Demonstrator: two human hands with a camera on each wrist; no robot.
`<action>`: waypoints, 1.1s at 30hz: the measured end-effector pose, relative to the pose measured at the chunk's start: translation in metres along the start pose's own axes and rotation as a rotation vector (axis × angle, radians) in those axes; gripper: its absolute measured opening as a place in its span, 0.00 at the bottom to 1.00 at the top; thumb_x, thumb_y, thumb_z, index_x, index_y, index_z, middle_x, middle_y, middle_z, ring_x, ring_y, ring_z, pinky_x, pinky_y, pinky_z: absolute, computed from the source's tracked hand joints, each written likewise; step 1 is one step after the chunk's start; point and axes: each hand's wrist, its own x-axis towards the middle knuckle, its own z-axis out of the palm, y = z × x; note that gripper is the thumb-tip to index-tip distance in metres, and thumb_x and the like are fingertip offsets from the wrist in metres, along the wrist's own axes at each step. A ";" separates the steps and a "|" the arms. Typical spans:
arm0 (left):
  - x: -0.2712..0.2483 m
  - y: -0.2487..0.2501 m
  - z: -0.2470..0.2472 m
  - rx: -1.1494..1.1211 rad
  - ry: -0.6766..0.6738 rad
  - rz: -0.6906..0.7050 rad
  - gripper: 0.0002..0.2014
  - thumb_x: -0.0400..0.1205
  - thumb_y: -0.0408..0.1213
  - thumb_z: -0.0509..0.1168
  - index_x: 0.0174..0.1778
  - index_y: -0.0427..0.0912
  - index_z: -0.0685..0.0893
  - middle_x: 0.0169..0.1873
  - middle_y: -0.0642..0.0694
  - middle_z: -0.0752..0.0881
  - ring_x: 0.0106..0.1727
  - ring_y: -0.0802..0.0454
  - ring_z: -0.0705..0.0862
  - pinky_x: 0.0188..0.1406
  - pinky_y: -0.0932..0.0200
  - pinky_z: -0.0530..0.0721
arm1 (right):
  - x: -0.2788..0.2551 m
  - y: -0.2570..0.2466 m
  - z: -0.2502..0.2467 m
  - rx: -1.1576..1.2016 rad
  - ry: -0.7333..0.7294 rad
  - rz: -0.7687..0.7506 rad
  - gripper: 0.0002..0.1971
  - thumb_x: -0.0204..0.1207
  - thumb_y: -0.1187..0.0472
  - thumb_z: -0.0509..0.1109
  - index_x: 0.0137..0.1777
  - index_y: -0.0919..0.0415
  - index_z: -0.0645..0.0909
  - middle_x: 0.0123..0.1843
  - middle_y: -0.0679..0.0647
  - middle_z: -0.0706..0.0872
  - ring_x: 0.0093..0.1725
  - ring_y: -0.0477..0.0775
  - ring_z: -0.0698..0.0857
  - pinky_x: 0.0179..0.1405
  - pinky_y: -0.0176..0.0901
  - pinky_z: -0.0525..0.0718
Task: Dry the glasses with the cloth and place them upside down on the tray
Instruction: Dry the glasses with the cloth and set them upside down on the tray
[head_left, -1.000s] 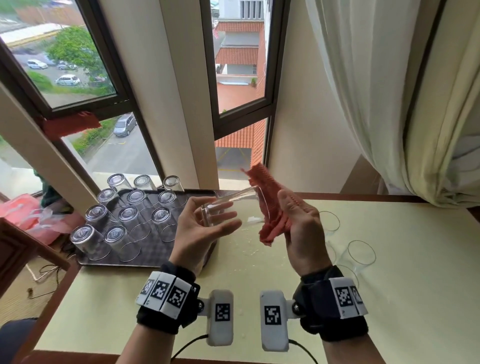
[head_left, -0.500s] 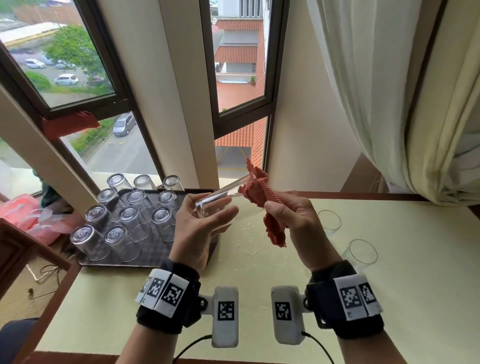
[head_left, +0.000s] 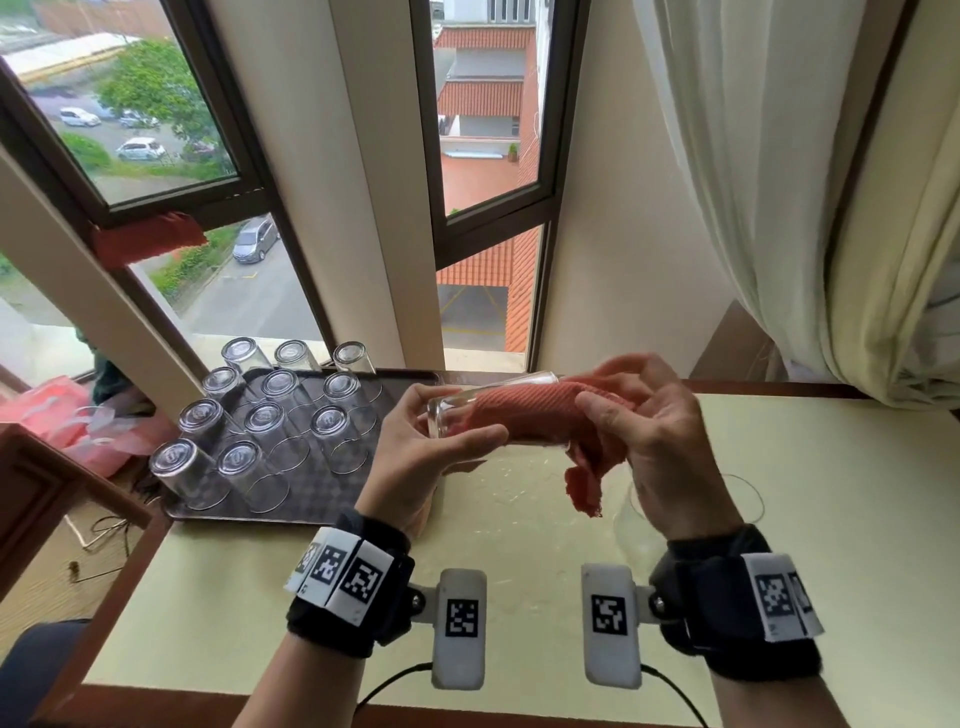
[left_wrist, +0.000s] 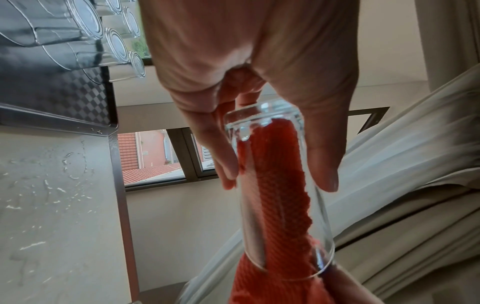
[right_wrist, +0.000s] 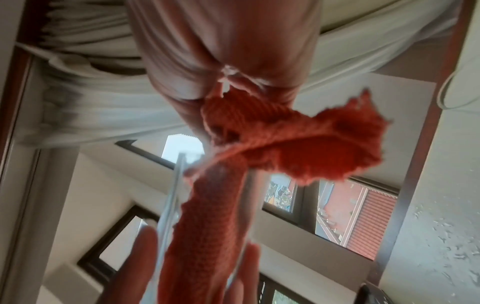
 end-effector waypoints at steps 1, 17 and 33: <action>0.000 -0.002 0.001 -0.005 -0.003 -0.014 0.53 0.34 0.54 0.90 0.55 0.40 0.80 0.47 0.41 0.90 0.43 0.46 0.91 0.38 0.56 0.91 | 0.002 0.001 0.001 0.015 0.091 -0.035 0.10 0.74 0.77 0.74 0.44 0.61 0.81 0.42 0.56 0.92 0.35 0.56 0.90 0.22 0.44 0.87; 0.003 -0.009 -0.002 -0.088 0.010 -0.105 0.49 0.36 0.50 0.91 0.53 0.40 0.82 0.42 0.45 0.92 0.41 0.48 0.92 0.40 0.53 0.91 | -0.008 0.022 -0.007 -0.449 -0.342 -0.121 0.27 0.65 0.74 0.75 0.62 0.49 0.81 0.56 0.50 0.82 0.46 0.56 0.87 0.41 0.43 0.90; 0.004 -0.007 -0.004 -0.171 0.048 -0.146 0.43 0.49 0.43 0.84 0.62 0.36 0.81 0.47 0.43 0.90 0.42 0.52 0.91 0.36 0.59 0.89 | -0.002 0.021 0.000 -0.401 -0.239 -0.275 0.25 0.68 0.81 0.65 0.62 0.61 0.87 0.57 0.52 0.88 0.46 0.45 0.85 0.32 0.37 0.84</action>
